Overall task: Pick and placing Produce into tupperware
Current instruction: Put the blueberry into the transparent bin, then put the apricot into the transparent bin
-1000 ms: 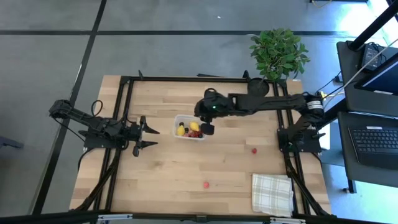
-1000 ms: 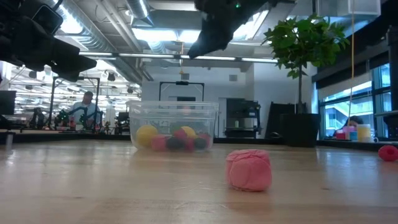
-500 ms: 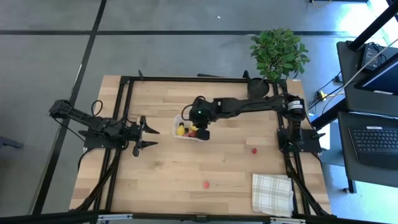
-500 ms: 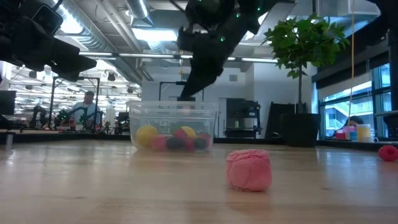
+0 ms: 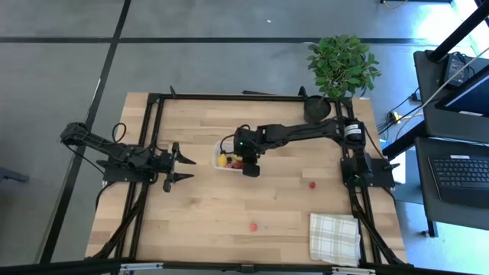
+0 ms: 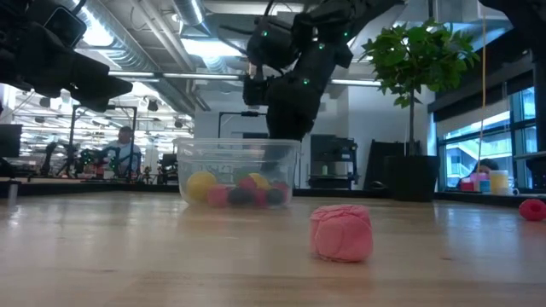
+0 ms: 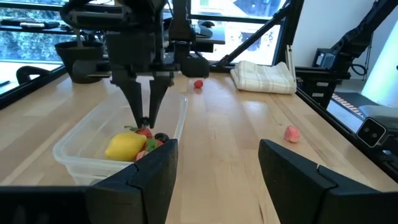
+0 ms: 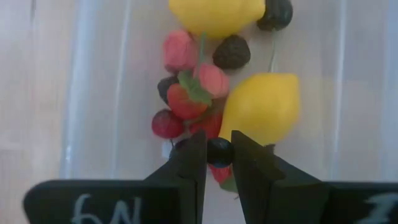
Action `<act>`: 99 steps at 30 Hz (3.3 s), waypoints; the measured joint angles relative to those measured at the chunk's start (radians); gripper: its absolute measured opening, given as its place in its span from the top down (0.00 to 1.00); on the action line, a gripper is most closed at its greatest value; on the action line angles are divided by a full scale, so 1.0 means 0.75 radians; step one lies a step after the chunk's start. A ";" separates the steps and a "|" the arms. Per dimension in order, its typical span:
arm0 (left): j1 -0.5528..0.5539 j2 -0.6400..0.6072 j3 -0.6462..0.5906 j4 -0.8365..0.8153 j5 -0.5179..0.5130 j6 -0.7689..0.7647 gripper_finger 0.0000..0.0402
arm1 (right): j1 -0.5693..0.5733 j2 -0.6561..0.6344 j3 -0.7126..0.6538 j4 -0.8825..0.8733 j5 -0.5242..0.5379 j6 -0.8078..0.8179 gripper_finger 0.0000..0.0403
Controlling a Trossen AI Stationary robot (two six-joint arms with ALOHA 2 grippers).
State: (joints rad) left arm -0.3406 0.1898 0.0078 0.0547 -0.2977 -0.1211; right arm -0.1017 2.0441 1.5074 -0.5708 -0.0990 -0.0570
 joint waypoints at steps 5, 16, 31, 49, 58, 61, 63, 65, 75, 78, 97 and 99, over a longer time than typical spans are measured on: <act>0.000 0.000 0.000 0.000 0.000 0.000 0.46 | 0.000 0.026 -0.001 0.002 0.000 -0.003 0.83; 0.000 0.000 0.000 0.000 0.000 0.000 0.46 | 0.000 0.030 -0.001 0.005 0.002 -0.036 0.79; 0.000 0.000 0.000 0.000 0.000 0.001 0.46 | 0.000 0.030 -0.001 0.005 0.002 -0.031 0.78; 0.000 0.000 0.000 0.000 0.000 0.001 0.46 | 0.001 0.030 -0.001 0.005 0.002 -0.031 0.67; 0.000 0.000 0.000 0.000 0.000 0.001 0.46 | 0.001 0.028 -0.001 0.015 0.002 -0.032 0.60; 0.000 0.000 0.000 0.000 0.000 0.001 0.46 | 0.004 0.010 -0.001 0.031 0.003 -0.029 0.60; 0.000 0.000 0.000 0.000 0.000 0.001 0.46 | 0.010 -0.011 -0.001 0.042 0.004 -0.030 0.60; 0.000 0.000 0.000 0.000 0.000 0.001 0.46 | 0.015 -0.037 -0.001 0.042 0.005 -0.030 0.60; 0.000 -0.001 0.000 0.000 0.000 0.001 0.46 | 0.081 -0.257 -0.001 0.057 0.004 -0.030 0.60; 0.000 0.000 0.000 0.000 0.000 0.001 0.46 | 0.123 -0.331 0.001 0.065 0.004 -0.030 0.60; 0.000 0.000 0.000 0.000 0.001 0.000 0.46 | 0.476 -0.653 -0.485 0.564 0.171 0.078 0.60; 0.000 0.000 0.000 0.000 0.001 0.000 0.46 | 0.509 -0.651 -0.564 0.644 0.172 0.108 0.60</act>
State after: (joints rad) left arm -0.3406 0.1898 0.0078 0.0547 -0.2970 -0.1215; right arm 0.2802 1.5560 1.0847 -0.0878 0.0298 0.0243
